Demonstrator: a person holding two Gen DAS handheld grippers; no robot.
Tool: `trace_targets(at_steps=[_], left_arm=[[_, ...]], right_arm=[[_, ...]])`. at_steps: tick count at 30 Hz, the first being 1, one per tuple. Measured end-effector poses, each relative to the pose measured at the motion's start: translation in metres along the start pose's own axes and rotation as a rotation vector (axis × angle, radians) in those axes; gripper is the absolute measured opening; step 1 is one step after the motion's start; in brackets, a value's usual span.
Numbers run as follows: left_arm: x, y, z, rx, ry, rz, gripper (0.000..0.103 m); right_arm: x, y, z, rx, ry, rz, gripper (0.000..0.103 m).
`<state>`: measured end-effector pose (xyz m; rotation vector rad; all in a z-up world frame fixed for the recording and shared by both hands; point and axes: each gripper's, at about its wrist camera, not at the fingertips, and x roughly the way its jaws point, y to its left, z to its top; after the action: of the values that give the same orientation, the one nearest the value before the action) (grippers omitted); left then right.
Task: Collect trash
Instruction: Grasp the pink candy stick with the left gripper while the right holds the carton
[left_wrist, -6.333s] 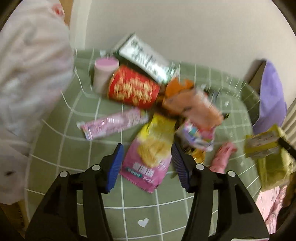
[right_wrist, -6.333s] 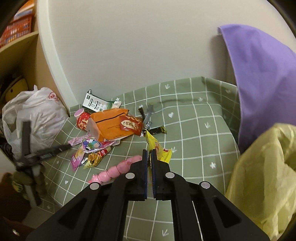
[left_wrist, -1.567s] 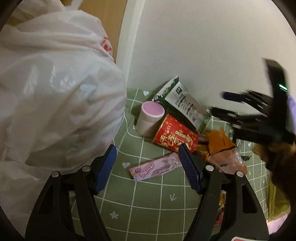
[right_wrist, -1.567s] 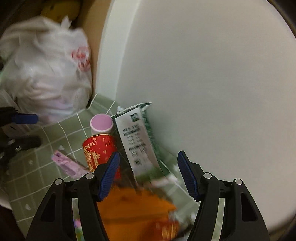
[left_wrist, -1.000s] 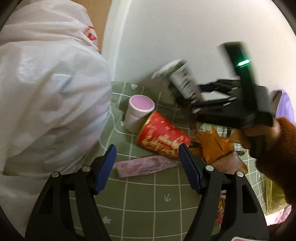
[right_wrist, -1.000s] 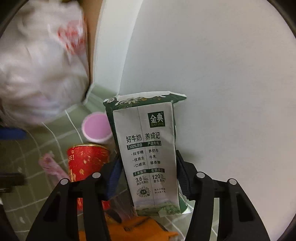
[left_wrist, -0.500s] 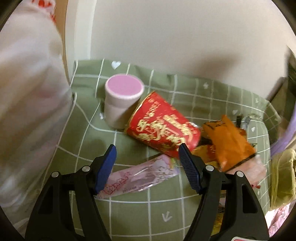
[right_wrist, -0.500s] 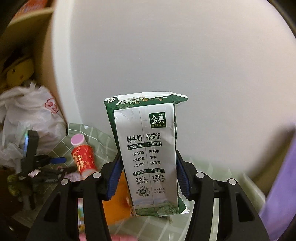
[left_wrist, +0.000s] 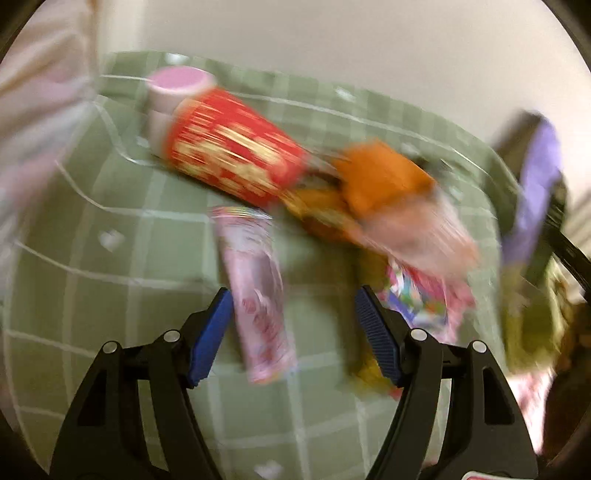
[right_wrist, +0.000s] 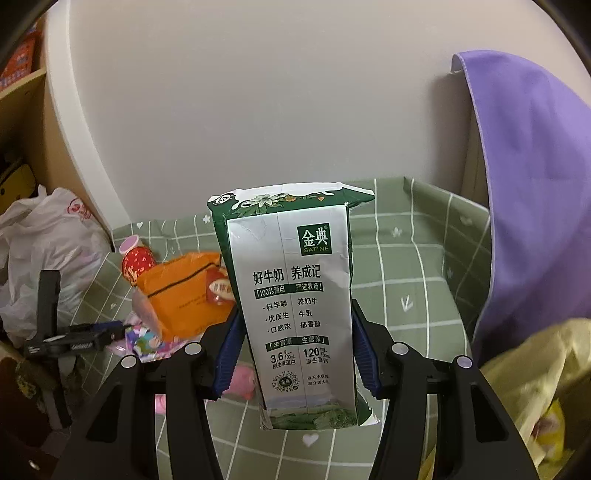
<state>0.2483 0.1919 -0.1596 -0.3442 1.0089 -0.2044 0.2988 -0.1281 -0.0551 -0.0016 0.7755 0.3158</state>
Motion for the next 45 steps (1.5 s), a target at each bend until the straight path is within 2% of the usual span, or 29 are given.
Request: trace_targets(at_steps=[3,7,10,12,15,18,20,23,25,27,30,35,36,38,41,45], left_arm=[[-0.006,-0.008,-0.007,0.03,-0.015,0.031,0.066],[-0.014,0.009,0.005,-0.067,-0.034,0.097,0.066],[-0.002,0.013,0.021,-0.095,0.011,0.169,0.055],[0.006,0.014,0.028,-0.109,0.037,0.186,0.054],[0.013,0.01,0.034,-0.097,0.03,0.164,0.054],[0.007,-0.008,0.035,-0.006,-0.029,0.049,0.054],[-0.002,-0.009,0.032,-0.008,-0.062,0.068,0.055],[-0.017,0.002,0.023,-0.1,-0.086,0.153,0.055],[-0.021,0.012,0.015,-0.191,-0.072,0.142,0.055],[-0.01,0.02,0.015,-0.235,-0.008,0.132,0.055],[0.009,0.011,0.022,-0.212,0.042,0.198,0.055],[0.027,-0.003,0.039,-0.184,0.052,0.234,0.055],[0.031,-0.005,0.045,-0.176,0.047,0.253,0.053],[0.034,-0.007,0.05,-0.158,0.048,0.266,0.033],[0.036,-0.014,0.053,-0.11,0.051,0.272,0.015],[0.018,-0.033,0.043,-0.033,0.02,0.242,0.007]], right_arm=[[-0.008,0.008,-0.013,-0.026,0.007,0.004,0.051],[-0.014,0.012,-0.025,-0.047,0.022,0.0,0.051],[-0.016,0.01,-0.035,-0.019,0.034,0.011,0.051],[-0.019,0.009,-0.043,-0.013,0.041,0.007,0.051],[-0.021,0.006,-0.052,0.001,0.052,0.006,0.051],[-0.021,0.003,-0.061,0.015,0.062,0.005,0.051],[-0.021,0.0,-0.068,0.023,0.065,-0.003,0.051],[-0.018,-0.004,-0.075,0.04,0.073,-0.005,0.051],[-0.015,-0.006,-0.08,0.053,0.08,-0.005,0.051],[-0.012,-0.008,-0.084,0.067,0.088,-0.003,0.051],[-0.009,-0.008,-0.086,0.069,0.099,-0.003,0.051],[-0.008,-0.011,-0.089,0.071,0.108,-0.005,0.051],[-0.008,-0.012,-0.089,0.072,0.112,-0.007,0.051],[-0.007,-0.014,-0.09,0.076,0.117,-0.01,0.051],[-0.007,-0.018,-0.092,0.082,0.119,-0.013,0.051],[-0.007,-0.022,-0.093,0.091,0.12,-0.017,0.051]])
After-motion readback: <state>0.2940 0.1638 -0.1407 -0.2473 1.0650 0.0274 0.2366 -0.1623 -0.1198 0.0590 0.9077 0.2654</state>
